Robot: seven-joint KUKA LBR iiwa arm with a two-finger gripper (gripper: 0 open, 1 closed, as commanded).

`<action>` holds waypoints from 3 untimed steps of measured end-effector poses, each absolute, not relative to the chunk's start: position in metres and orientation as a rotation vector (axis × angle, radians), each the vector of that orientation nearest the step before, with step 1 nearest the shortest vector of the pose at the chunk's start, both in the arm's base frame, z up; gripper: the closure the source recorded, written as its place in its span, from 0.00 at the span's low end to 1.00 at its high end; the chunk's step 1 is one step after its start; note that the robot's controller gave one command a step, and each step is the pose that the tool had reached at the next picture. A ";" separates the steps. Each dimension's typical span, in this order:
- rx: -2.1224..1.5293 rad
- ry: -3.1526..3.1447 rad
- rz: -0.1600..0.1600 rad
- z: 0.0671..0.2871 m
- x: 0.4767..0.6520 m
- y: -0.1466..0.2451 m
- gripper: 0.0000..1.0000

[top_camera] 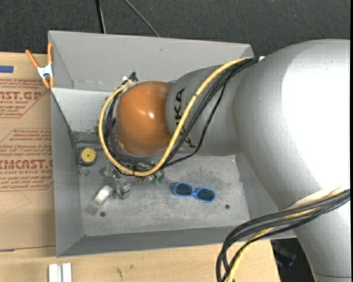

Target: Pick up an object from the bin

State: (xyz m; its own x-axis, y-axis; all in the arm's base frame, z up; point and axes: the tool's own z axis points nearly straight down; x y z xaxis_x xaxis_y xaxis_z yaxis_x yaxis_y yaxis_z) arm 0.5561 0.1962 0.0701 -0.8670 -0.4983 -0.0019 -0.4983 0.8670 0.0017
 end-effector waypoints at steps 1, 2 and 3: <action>-0.810 3.034 0.003 0.070 0.556 0.196 0.00; -1.254 2.879 0.004 0.070 0.540 0.224 0.00; -1.249 2.882 0.004 0.070 0.541 0.223 1.00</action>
Offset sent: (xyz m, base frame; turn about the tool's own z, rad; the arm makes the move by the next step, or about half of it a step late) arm 0.0000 0.0000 0.0000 0.0000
